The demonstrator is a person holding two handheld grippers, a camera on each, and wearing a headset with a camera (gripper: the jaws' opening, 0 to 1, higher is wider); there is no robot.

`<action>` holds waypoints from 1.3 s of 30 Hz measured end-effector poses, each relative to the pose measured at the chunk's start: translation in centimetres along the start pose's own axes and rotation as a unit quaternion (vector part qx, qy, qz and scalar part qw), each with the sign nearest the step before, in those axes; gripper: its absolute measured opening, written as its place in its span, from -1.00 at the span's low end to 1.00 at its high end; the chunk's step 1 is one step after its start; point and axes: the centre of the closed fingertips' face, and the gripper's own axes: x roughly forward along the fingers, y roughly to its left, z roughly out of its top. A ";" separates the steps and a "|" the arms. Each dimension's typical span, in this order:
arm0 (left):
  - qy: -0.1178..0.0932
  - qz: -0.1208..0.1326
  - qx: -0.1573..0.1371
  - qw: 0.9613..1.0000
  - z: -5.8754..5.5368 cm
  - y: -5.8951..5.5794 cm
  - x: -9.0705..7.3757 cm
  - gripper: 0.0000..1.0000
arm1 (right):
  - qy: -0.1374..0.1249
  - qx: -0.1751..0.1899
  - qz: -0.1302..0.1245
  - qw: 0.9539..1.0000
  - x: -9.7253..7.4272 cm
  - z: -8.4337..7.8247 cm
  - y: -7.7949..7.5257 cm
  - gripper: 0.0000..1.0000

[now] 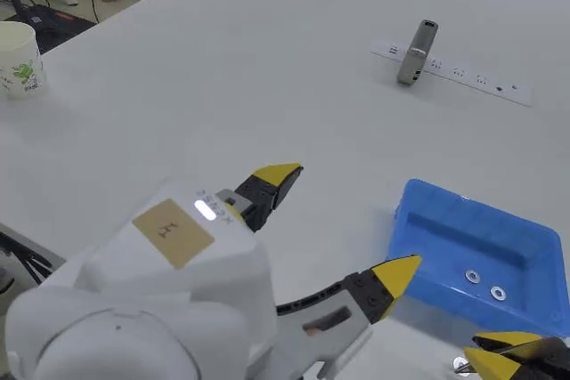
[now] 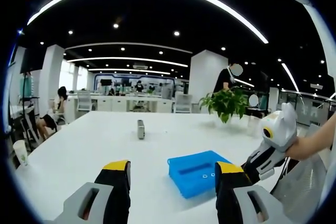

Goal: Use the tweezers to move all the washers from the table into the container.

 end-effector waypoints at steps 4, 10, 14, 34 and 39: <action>0.001 -0.001 -0.001 1.000 0.0 0.0 0.0 0.30 | -0.005 -0.007 -0.004 1.000 -0.3 0.9 0.0 -0.95; 0.001 0.000 -0.002 1.000 0.0 0.0 0.0 0.30 | -0.019 -0.019 -0.001 1.000 -0.8 2.6 0.0 -0.95; 0.002 0.002 -0.002 1.000 -0.1 0.1 0.0 0.29 | -0.026 -0.026 -0.004 0.999 -1.0 3.3 -0.3 -0.95; 0.007 0.002 0.005 1.000 -0.3 0.0 0.0 0.27 | -0.048 -0.023 -0.021 0.998 -1.0 5.2 -2.6 -0.95; 0.007 0.002 0.004 1.000 -0.3 0.0 0.0 0.26 | -0.055 -0.020 -0.030 0.998 -0.7 5.8 -3.6 -0.95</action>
